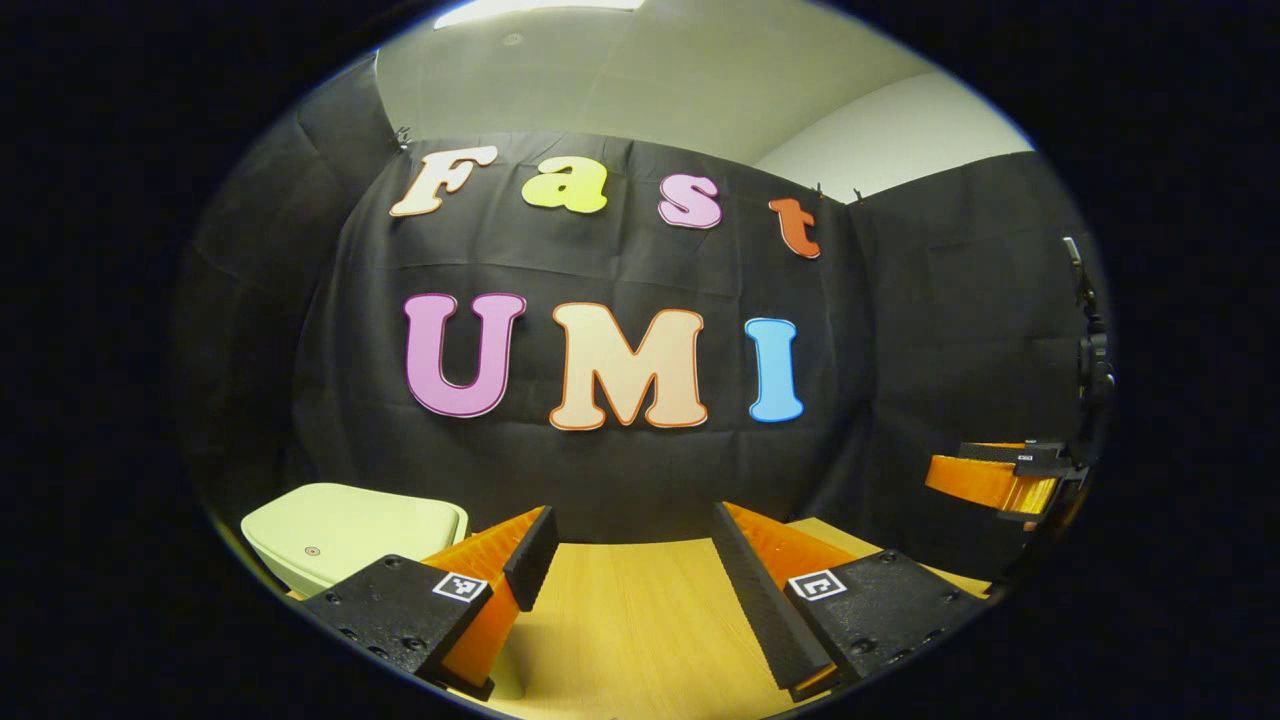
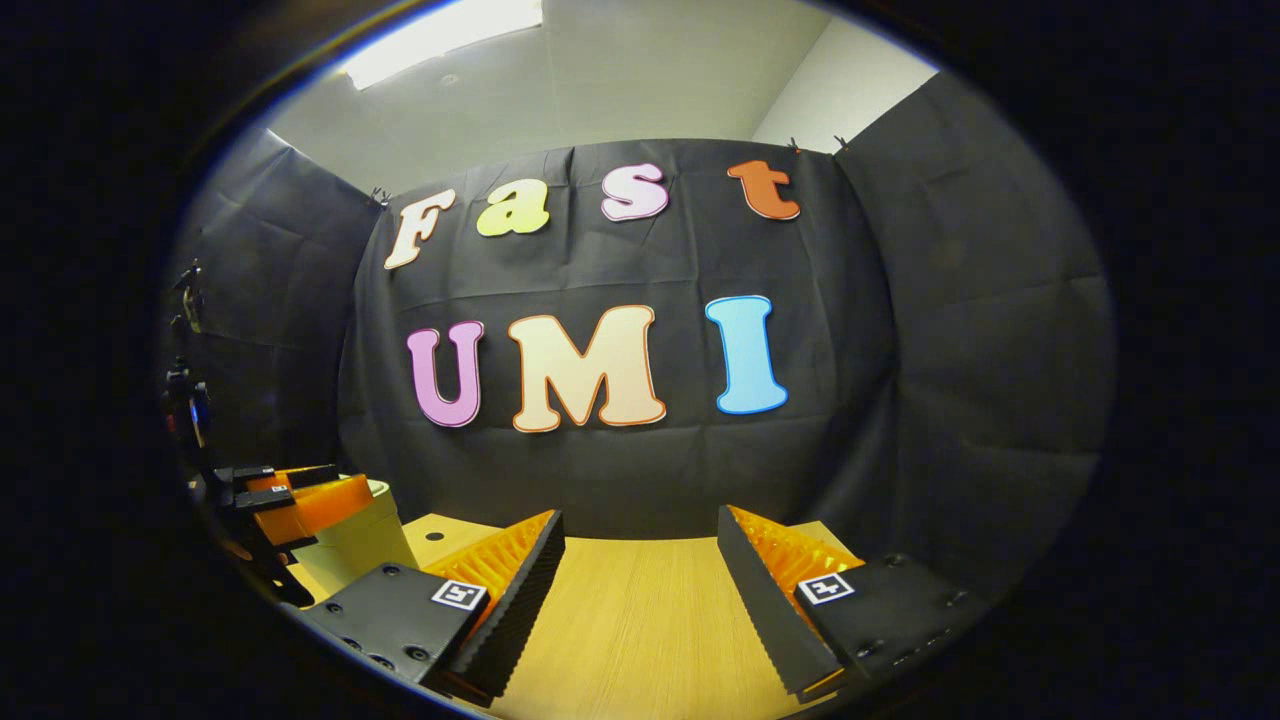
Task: Press the lid of the desktop garbage bin to open it, pick up the crumpled paper on the desktop and throw it into the bin, then pick up the pop can on the desktop and drop it into the bin, and finally close the garbage bin lid.
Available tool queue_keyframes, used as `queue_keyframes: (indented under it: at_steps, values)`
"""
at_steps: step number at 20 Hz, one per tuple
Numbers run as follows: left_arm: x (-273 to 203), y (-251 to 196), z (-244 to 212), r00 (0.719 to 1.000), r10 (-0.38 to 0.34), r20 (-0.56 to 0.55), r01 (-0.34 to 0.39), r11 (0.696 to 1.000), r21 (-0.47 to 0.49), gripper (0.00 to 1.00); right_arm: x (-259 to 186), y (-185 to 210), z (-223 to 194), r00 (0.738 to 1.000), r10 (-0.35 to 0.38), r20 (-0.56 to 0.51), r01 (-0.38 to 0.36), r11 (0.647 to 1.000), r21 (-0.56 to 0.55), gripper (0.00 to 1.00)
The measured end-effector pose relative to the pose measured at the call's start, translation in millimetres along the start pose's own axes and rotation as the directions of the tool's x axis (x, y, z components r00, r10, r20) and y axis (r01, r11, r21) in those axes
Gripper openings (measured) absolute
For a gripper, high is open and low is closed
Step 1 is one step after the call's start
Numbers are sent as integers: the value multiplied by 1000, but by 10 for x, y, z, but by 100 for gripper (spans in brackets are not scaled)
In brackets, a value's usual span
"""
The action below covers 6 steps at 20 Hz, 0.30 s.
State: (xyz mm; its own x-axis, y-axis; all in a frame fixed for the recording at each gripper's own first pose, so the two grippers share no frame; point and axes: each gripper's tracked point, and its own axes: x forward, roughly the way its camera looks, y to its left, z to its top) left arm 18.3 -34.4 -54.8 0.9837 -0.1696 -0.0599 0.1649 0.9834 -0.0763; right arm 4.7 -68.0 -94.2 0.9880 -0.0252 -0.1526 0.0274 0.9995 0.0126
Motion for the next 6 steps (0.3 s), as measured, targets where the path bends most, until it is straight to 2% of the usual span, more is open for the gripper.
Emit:
queue_keyframes:
  at_steps: [6]
  values:
    - [24,10,7,1000,5,-3,-5,1000,7,92,4,27,123,999,-4,32,5,1000,-20,97]
